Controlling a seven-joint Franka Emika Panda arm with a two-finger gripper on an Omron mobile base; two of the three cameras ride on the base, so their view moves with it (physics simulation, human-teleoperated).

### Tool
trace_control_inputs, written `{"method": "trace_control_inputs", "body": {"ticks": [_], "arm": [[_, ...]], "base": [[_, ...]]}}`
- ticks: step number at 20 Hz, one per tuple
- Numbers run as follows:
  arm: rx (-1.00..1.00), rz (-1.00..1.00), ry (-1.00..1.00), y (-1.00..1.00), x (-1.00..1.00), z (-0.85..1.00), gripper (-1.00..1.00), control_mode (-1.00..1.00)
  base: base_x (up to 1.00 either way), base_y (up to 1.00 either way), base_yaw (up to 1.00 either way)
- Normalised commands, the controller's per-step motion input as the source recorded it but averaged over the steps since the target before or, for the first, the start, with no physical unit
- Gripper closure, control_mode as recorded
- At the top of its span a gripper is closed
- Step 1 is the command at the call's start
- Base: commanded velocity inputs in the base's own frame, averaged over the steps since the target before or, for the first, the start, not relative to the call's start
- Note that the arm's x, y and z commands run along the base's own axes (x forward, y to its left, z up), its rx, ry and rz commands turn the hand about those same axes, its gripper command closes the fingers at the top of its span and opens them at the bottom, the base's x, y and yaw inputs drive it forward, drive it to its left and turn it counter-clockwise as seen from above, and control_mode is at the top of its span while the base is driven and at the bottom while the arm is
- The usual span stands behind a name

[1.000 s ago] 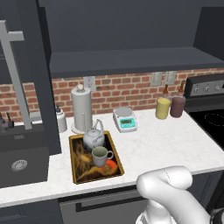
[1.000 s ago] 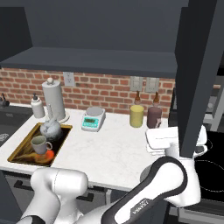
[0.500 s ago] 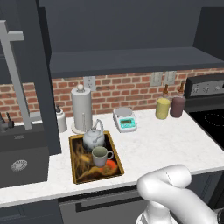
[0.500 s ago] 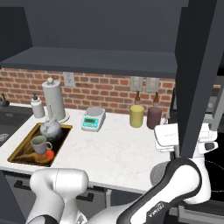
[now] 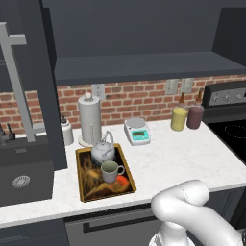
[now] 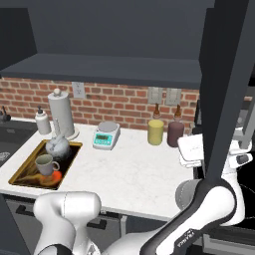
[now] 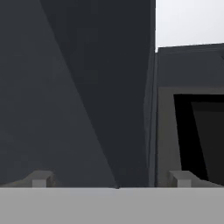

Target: Pick the kettle from the counter and place it on the tray. Then pick the mug from the cabinet and place it on the tray. Then close the cabinet doors.

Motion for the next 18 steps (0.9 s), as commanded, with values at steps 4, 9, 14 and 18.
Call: {"method": "trace_control_inputs", "body": {"ticks": [4,9,14,18], "arm": [[-0.19,0.0,-0.05,0.09,-0.24,0.34,-1.0,-1.0],[-0.27,0.0,-0.03,0.35,-0.31,0.21,-1.0,-1.0],[-0.28,0.0,0.0,0.45,-0.15,0.26,-1.0,-1.0],[-0.26,-0.01,0.05,0.49,-0.01,0.33,-1.0,-1.0]], "base": [[0.0,0.0,0.0],[0.0,0.0,0.0],[0.0,0.0,0.0],[0.0,0.0,0.0]]}}
